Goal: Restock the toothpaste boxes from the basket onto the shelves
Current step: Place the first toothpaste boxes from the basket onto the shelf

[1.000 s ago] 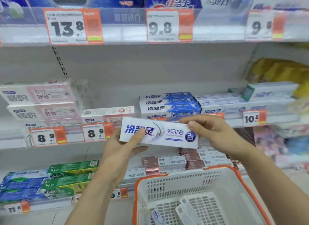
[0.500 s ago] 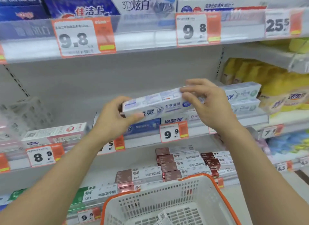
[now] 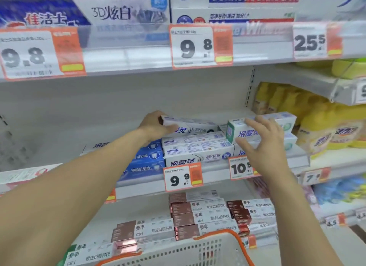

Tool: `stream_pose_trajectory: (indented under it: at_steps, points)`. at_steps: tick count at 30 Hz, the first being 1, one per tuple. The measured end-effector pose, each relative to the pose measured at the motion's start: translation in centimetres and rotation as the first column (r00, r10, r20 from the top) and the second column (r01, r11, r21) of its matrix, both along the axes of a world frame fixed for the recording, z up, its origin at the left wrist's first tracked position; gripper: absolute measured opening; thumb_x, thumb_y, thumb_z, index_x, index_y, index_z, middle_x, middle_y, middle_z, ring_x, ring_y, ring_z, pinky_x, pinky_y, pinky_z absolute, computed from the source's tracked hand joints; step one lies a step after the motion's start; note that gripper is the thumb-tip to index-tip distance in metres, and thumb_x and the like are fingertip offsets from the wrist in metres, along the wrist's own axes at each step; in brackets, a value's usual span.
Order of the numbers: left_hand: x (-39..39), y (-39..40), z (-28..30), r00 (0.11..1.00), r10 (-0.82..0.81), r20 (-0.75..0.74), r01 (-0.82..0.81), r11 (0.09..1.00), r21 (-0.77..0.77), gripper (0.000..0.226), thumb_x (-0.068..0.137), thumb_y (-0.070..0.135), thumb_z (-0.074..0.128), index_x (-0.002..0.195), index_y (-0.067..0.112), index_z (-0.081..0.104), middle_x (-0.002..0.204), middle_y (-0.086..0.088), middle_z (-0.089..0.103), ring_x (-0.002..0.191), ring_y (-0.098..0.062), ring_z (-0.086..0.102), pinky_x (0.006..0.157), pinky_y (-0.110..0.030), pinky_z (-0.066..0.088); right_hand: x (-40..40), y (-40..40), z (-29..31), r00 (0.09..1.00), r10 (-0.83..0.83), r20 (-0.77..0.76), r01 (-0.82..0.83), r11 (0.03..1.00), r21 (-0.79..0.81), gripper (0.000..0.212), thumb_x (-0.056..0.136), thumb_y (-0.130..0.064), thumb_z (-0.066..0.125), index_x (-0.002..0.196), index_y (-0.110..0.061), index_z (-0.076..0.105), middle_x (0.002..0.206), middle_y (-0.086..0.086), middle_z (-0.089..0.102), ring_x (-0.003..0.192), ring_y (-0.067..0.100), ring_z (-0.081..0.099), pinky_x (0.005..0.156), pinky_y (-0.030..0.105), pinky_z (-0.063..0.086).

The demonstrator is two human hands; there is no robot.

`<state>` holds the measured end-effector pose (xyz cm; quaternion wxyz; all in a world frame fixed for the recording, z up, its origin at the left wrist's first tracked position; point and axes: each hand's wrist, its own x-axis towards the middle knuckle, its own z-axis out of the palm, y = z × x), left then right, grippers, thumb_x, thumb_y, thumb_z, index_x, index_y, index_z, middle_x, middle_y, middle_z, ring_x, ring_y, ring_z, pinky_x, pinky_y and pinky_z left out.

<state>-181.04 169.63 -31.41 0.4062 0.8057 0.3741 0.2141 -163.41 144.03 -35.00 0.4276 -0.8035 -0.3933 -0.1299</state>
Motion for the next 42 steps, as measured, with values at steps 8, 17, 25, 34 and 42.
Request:
stream_pose_trajectory:
  at_steps: [8,17,25,34,42]
  points:
    - [0.4,0.3,1.7,0.947,-0.233,-0.221,0.222,0.972,-0.075,0.045,0.083,0.033,0.08,0.121,0.027,0.057,0.118,0.0,0.064,0.106,-0.018,0.063,0.097,-0.036,0.051,-0.6,0.0,0.2,0.997,0.022,-0.069,-0.02,0.999,0.035,0.052,0.088,-0.023,0.074,0.137,-0.023,0.057,0.152,0.002,0.042,0.15,0.024,0.015,0.119,0.041,0.017]
    - [0.2,0.2,2.2,0.893,-0.281,-0.351,0.283,0.958,-0.047,0.038,0.09,0.039,0.071,0.124,0.031,0.055,0.126,0.004,0.064,0.112,-0.017,0.062,0.102,-0.037,0.048,-0.8,-0.2,0.5,0.995,0.041,-0.089,-0.04,0.999,0.017,0.054,0.09,-0.023,0.071,0.141,-0.024,0.053,0.156,-0.002,0.037,0.152,0.018,0.009,0.119,0.036,0.014]
    - [2.0,-1.3,2.4,0.875,-0.222,-0.431,0.327,0.926,0.188,0.056,0.09,0.039,0.07,0.14,0.023,0.051,0.143,0.001,0.052,0.13,-0.021,0.05,0.11,-0.032,0.039,-0.9,-0.2,0.6,0.995,0.04,-0.097,-0.039,0.999,0.018,0.054,0.09,-0.023,0.071,0.141,-0.024,0.053,0.156,-0.001,0.036,0.152,0.019,0.009,0.12,0.039,0.014]
    - [0.2,-0.5,1.9,0.733,-0.197,-0.651,0.357,0.926,0.121,0.05,0.103,0.046,0.044,0.145,0.02,0.046,0.151,-0.002,0.046,0.136,-0.021,0.043,0.111,-0.033,0.031,-0.8,-0.2,0.6,0.993,0.051,-0.109,-0.049,0.998,0.027,0.054,0.09,-0.022,0.07,0.141,-0.023,0.053,0.156,-0.002,0.036,0.152,0.017,0.008,0.119,0.035,0.012]
    - [-0.3,-1.5,-0.2,0.78,-0.281,-0.56,0.512,0.801,0.311,0.059,0.092,0.062,0.04,0.149,0.046,0.035,0.16,0.008,0.033,0.146,-0.021,0.034,0.121,-0.043,0.026,-1.0,-0.3,0.6,0.994,0.045,-0.102,-0.044,0.999,0.02,0.053,0.092,-0.02,0.069,0.142,-0.023,0.053,0.157,-0.001,0.034,0.153,0.018,0.006,0.119,0.035,0.015]
